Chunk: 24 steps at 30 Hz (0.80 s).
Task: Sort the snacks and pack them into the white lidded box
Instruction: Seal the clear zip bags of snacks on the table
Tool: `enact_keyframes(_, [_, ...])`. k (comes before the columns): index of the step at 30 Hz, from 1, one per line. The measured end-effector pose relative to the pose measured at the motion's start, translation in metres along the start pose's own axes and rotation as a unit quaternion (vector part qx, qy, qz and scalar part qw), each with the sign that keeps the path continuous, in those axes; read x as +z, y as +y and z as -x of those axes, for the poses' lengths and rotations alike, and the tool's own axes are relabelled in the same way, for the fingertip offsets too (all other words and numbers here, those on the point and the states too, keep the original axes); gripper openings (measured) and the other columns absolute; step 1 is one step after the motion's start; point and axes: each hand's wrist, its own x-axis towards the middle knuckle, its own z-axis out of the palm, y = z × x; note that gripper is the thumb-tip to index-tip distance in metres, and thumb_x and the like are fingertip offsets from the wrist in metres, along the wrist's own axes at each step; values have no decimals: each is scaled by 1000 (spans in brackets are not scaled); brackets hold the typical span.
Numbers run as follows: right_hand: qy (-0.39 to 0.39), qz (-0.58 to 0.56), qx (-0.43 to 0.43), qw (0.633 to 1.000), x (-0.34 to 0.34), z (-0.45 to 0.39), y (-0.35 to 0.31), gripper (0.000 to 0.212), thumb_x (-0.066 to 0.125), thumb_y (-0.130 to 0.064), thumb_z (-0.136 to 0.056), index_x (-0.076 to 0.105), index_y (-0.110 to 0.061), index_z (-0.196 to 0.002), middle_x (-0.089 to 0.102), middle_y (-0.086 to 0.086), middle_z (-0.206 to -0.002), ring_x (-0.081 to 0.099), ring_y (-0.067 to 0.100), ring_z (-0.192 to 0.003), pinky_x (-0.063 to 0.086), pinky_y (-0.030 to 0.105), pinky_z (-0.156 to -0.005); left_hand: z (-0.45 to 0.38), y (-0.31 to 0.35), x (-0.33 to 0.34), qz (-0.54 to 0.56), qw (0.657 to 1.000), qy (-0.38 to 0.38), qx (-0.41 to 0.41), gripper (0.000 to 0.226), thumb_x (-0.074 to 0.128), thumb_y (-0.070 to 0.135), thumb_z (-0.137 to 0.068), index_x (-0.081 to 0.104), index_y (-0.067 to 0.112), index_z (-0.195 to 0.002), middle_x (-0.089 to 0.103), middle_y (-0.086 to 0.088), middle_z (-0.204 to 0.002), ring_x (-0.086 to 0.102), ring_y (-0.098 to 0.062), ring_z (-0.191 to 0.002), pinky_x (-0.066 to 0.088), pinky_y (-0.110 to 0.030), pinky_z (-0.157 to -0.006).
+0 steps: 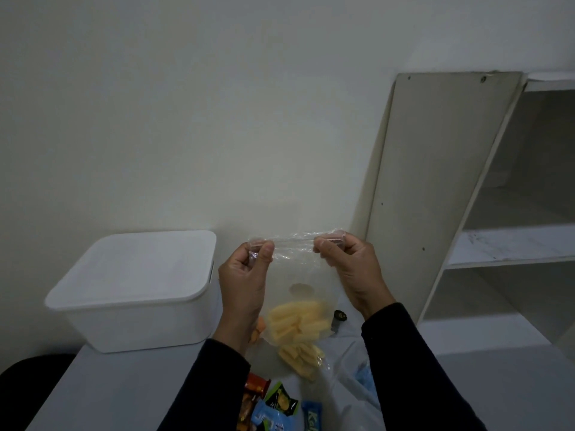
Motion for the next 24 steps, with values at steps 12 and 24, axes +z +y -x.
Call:
enact_keyframes(12, [-30,-3,27,999,-1,0,0,13,67,2,-81,70,-9,-74,71,-10,-61,60,-7,-56,43,4,-54,3,7,5,-29,998,-50,24,15,66,7,-85,68,19,-76,67,18,-62,58,8,-62,49,-8,-63])
enact_keyframes(24, [-59,-5,57,997,6,1,4,9,73,-6,-78,76,-14,-74,75,4,-81,69,16,-81,55,24,-75,4,5,6,-20,995,-102,6,6,70,8,-81,73,12,-82,75,10,-77,69,-1,-75,51,-12,-66])
